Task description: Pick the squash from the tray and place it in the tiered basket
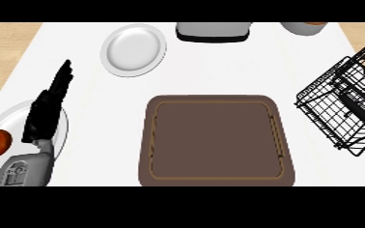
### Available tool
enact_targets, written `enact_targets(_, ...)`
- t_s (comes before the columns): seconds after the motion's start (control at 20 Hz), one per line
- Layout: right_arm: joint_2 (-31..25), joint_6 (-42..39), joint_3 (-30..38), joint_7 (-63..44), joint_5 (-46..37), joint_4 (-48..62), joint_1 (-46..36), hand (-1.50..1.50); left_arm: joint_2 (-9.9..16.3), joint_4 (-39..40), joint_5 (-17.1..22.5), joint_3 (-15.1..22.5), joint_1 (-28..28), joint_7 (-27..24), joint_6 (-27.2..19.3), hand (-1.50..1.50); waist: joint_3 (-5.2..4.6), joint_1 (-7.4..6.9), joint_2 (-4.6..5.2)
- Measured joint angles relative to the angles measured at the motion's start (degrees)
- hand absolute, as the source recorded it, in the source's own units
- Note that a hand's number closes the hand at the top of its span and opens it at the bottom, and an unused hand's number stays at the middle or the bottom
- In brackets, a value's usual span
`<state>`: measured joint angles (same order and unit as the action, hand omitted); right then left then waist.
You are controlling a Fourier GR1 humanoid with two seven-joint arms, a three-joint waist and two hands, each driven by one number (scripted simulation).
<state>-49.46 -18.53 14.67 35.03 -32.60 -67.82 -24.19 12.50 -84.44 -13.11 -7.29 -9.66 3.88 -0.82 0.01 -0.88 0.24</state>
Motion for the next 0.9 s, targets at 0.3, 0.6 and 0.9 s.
enact_targets(0.3,1.60,-3.80,-1.32,-0.48,-0.41,10.77,-3.60,-1.50,-0.87,-0.22,-0.31,0.48,1.12,-0.91,-0.25,0.00,0.02,-0.06,-0.02)
enact_targets(0.6,2.17,-6.51,2.69,1.38,3.85,17.62,-7.08,-1.50,-0.13,0.77,0.13,-0.67,0.22,-0.64,0.15,0.00,0.01,0.28,-0.09)
enact_targets(0.9,0.39,-7.98,8.27,1.33,9.43,21.91,-9.45,-1.50,-0.63,0.84,-0.23,-0.48,0.84,-1.14,-0.14,0.00,0.02,0.51,-0.13)
